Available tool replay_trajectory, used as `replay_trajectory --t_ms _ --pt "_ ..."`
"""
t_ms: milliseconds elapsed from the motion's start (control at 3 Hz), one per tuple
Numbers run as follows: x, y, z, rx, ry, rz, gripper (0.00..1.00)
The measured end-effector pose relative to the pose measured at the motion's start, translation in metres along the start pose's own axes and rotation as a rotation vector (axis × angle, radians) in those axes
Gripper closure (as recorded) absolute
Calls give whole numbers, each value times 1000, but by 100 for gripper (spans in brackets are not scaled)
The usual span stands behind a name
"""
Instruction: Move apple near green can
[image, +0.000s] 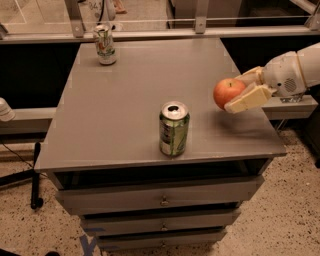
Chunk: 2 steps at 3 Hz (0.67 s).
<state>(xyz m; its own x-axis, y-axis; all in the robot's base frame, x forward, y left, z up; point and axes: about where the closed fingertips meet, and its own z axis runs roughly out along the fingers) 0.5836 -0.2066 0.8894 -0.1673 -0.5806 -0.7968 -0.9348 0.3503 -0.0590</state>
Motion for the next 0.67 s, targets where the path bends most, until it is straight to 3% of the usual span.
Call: replay_trajectory --t_ms 667 --pt "1 63 16 -156 39 -66 100"
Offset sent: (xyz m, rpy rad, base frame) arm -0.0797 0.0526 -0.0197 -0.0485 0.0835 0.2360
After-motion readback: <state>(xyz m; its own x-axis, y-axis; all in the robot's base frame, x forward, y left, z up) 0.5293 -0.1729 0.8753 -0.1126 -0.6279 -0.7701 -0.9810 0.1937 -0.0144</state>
